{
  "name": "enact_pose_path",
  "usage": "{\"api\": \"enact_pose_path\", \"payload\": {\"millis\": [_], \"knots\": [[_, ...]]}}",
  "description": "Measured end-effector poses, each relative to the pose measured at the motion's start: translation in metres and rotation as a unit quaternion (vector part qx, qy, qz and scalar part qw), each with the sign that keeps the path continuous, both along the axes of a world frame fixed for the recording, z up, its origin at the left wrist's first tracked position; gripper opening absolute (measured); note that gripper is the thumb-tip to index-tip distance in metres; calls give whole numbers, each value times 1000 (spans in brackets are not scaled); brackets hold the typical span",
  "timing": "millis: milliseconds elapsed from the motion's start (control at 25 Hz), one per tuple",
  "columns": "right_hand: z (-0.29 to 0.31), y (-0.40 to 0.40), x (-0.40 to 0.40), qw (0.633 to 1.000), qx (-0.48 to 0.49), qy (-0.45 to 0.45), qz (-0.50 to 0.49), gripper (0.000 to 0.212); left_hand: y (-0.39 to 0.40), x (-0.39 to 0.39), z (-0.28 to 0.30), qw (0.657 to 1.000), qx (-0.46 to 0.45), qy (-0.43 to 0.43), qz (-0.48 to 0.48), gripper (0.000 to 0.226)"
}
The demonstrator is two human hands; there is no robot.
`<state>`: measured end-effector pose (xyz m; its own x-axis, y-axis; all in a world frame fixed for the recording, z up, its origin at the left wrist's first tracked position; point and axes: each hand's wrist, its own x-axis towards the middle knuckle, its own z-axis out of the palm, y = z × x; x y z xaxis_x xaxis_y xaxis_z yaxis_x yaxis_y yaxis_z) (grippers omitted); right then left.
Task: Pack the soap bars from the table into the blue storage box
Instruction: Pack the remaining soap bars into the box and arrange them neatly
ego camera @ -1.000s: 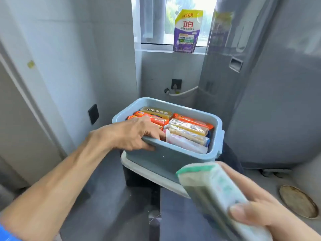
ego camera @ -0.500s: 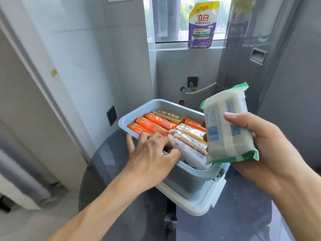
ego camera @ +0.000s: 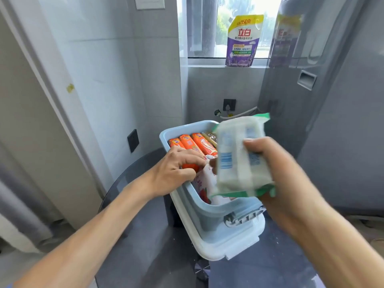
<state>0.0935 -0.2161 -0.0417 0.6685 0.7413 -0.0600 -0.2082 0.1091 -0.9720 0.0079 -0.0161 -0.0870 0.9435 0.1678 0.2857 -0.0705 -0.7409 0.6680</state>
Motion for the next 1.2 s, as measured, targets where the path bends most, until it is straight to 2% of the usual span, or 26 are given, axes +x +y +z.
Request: {"api": "enact_pose_path", "payload": {"millis": [80,160,240,280,440,520,640,800,880,960,1040,1080,1120,1200], "knots": [[-4,24,-10,988,-100,-117,4,19,1,-2,0,997,-66,-17,-27,15],[-6,42,-14,963,-153,-220,14,17,2,-7,1,991,-129,-26,-11,21],[-5,48,-8,944,-178,-275,25,24,2,-9,0,990,-137,-31,-8,23],[-4,49,-3,943,-186,-275,34,25,2,-10,1,992,-123,-23,-4,25],[-4,48,17,966,-211,-142,52,17,10,-1,5,999,-31,36,4,25],[-9,47,25,957,-236,-160,54,22,12,1,8,997,-15,69,7,22],[-13,45,23,956,-221,-184,52,33,19,4,13,989,-51,137,22,21],[-8,47,15,914,-238,-327,26,30,30,13,23,971,-96,214,55,12],[-15,41,10,923,-208,-323,-16,27,34,22,31,962,-49,263,60,10],[-21,31,8,963,-121,-230,-63,25,33,31,41,946,40,321,38,6],[-23,25,11,986,-48,-135,-84,25,33,41,48,923,83,375,25,24],[-22,23,12,989,-32,-115,-82,23,33,46,49,916,113,385,25,33],[-22,22,12,990,-26,-118,-70,22,32,49,48,915,179,362,29,42],[-24,23,9,988,-25,-149,-33,21,35,52,42,907,365,205,51,58]]}}
